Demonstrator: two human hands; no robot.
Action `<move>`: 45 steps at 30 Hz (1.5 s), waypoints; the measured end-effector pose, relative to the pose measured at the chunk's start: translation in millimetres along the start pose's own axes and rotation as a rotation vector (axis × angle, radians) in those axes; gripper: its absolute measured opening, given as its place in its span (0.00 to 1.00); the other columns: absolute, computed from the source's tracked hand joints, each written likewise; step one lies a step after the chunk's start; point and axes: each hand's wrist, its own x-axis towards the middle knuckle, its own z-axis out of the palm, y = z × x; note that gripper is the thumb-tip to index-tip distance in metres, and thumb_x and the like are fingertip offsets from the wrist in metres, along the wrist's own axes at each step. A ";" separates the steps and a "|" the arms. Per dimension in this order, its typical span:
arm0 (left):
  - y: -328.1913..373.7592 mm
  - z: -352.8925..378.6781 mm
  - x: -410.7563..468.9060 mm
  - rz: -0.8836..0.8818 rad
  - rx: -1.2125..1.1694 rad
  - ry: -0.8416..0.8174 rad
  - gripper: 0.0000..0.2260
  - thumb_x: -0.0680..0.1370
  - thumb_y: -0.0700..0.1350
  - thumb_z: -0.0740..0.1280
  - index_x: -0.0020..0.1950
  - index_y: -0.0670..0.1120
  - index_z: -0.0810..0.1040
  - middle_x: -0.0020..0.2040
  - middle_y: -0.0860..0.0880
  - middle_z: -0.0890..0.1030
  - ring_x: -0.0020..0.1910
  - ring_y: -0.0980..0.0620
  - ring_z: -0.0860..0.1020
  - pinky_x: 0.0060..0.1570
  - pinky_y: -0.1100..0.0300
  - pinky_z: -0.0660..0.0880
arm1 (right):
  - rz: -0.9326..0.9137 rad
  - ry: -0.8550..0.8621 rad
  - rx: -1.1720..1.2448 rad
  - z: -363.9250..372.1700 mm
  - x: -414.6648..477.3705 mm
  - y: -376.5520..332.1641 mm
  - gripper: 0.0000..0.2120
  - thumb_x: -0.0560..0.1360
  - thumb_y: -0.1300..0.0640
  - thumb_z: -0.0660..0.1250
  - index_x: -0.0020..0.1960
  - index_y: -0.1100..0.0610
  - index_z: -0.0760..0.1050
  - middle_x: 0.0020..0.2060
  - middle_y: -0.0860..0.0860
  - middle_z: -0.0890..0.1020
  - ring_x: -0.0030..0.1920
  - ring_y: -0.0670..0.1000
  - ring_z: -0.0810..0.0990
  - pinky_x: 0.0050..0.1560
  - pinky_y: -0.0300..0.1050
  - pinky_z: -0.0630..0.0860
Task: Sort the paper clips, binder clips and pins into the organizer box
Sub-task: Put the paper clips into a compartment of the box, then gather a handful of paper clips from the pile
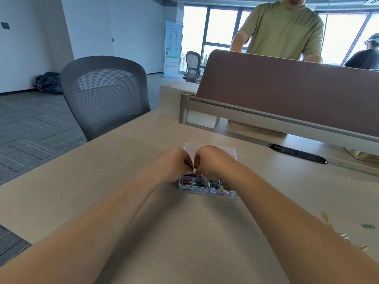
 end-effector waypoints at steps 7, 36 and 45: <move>-0.1 2.7 0.1 0.020 0.010 -0.022 0.10 0.74 0.42 0.70 0.54 0.48 0.84 0.49 0.50 0.83 0.45 0.52 0.78 0.41 0.63 0.71 | 0.042 -0.074 -0.136 -0.3 10.7 -1.6 0.13 0.75 0.65 0.68 0.58 0.57 0.81 0.52 0.55 0.83 0.51 0.56 0.81 0.57 0.49 0.79; 2.3 5.6 1.2 0.001 0.113 -0.017 0.08 0.75 0.42 0.66 0.49 0.48 0.85 0.45 0.47 0.84 0.42 0.48 0.81 0.45 0.56 0.79 | 0.121 -0.082 -0.059 11.7 13.6 3.6 0.15 0.75 0.59 0.69 0.62 0.55 0.80 0.53 0.55 0.82 0.51 0.56 0.81 0.59 0.51 0.78; 26.2 -4.6 -13.7 0.070 0.126 0.050 0.08 0.79 0.45 0.63 0.52 0.48 0.82 0.47 0.48 0.81 0.41 0.51 0.76 0.39 0.61 0.69 | 0.036 0.104 0.083 -3.7 -30.3 13.2 0.08 0.77 0.58 0.68 0.54 0.56 0.84 0.56 0.52 0.82 0.47 0.52 0.81 0.50 0.44 0.77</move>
